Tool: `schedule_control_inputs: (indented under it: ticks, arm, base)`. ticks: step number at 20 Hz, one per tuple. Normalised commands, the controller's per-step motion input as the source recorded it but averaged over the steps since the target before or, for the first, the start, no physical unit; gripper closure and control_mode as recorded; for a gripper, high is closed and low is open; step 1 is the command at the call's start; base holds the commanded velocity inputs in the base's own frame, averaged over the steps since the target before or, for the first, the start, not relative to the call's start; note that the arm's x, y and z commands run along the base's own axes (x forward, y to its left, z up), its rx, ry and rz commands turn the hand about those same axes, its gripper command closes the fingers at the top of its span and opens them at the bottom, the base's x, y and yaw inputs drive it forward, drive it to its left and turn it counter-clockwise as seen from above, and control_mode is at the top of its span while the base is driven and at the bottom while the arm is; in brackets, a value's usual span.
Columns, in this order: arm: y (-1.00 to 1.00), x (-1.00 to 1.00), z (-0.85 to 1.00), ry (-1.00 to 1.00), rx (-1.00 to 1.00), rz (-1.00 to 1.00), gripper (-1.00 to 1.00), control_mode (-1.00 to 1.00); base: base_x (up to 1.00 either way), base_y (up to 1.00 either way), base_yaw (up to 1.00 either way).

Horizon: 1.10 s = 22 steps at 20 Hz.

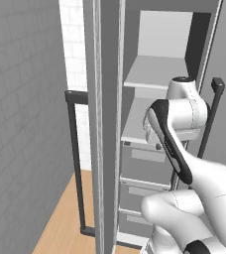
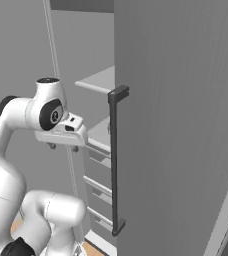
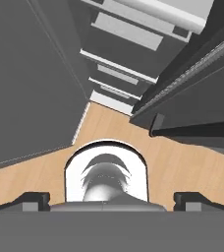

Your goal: Take the meat container that has the shrimp and place it on the second highest rack of the freezer. Then take the vegetable container that has the lemon wedge and eggplant and place it on the highest rack of the freezer.

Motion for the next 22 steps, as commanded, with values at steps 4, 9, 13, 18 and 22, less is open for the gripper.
schedule_control_inputs:
  ticks: [4,9,13,18,22]
  arm:
    - [0.07,-0.41,0.00,-0.02,0.04,0.00,-1.00,-1.00]
    - [0.17,-0.39,0.04,-0.31,-0.02,0.00,-1.00,-1.00]
    - [0.08,-0.28,0.12,-0.20,0.00,0.00,-1.00,-1.00]
    - [0.00,-0.10,0.12,-0.07,0.00,0.00,-1.00,-1.00]
    - [0.00,0.00,0.12,0.00,0.00,0.00,-1.00,-1.00]
  base:
    - [0.00,0.00,0.00]
    - [0.00,0.00,0.00]
    - [0.00,0.00,0.00]
    - [0.00,0.00,0.00]
    - [0.00,0.00,0.00]
